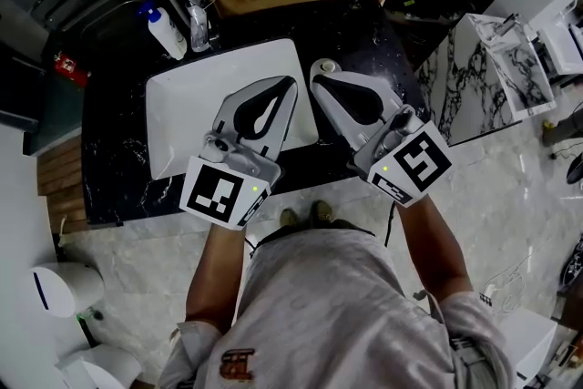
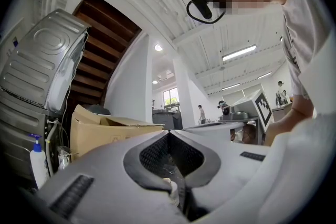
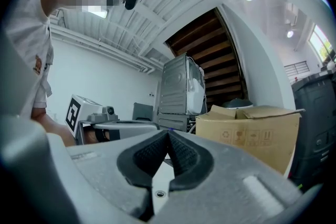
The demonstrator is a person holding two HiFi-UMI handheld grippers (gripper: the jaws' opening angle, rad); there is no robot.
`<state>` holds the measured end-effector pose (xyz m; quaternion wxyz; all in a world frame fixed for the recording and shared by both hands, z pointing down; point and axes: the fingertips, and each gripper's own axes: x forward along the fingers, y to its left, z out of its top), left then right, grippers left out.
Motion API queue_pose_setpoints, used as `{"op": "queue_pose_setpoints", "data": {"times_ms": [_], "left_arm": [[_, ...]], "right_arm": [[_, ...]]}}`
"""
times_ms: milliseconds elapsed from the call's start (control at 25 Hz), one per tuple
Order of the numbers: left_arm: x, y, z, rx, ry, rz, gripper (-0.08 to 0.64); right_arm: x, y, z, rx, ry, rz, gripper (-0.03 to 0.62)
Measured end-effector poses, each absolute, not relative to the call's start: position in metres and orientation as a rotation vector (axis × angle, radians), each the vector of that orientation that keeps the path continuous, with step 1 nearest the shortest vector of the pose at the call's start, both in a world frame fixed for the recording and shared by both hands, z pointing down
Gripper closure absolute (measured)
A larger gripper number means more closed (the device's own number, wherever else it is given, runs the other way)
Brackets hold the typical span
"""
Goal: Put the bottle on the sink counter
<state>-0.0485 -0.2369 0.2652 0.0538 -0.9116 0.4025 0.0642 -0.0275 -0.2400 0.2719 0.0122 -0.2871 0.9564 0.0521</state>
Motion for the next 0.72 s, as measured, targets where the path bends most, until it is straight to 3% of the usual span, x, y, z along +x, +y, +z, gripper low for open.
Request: {"op": "queue_pose_setpoints", "data": {"times_ms": [720], "left_arm": [[-0.0479, -0.2333, 0.2668, -2.761, 1.243, 0.206, 0.56]], "right_arm": [[-0.0233, -0.2346, 0.2763, -0.886, 2.999, 0.175, 0.592]]}}
